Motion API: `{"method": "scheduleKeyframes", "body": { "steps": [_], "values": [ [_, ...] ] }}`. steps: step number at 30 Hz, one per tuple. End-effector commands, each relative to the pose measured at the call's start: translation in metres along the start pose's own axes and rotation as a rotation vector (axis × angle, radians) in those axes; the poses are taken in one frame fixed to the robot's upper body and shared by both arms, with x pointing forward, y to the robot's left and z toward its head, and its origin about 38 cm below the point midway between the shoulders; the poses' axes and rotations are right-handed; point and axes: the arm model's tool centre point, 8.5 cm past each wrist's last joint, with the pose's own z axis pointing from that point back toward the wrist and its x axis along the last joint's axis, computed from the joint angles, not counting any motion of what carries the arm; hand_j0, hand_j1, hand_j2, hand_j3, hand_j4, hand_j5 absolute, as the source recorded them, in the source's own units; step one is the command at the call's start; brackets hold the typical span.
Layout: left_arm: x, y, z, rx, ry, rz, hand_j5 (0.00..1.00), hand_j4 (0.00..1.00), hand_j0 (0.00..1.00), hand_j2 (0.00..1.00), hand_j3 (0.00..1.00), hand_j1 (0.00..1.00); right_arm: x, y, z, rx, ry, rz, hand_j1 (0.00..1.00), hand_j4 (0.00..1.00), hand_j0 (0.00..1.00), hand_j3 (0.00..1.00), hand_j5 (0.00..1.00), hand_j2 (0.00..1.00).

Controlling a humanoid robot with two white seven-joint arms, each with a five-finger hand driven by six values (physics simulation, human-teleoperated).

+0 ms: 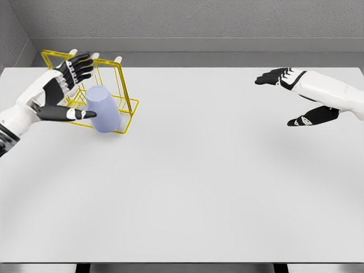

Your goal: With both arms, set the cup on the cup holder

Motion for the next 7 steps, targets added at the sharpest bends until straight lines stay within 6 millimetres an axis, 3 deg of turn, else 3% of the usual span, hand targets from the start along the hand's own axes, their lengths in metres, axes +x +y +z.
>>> {"method": "scheduleKeyframes", "body": {
  "steps": [1,7],
  "values": [
    [0.019,0.015,0.006,0.022,-0.045,-0.041,1.0,1.0,1.0,1.0,1.0,1.0,0.0,-0.001,0.0,-0.004,0.0,-0.006,1.0,1.0,1.0,1.0,1.0,1.0],
    [0.02,0.027,0.037,0.092,-0.084,-0.056,1.0,1.0,1.0,1.0,1.0,1.0,0.001,0.0,-0.001,-0.005,-0.004,-0.007,1.0,1.0,1.0,1.0,1.0,1.0]
  ]
}}
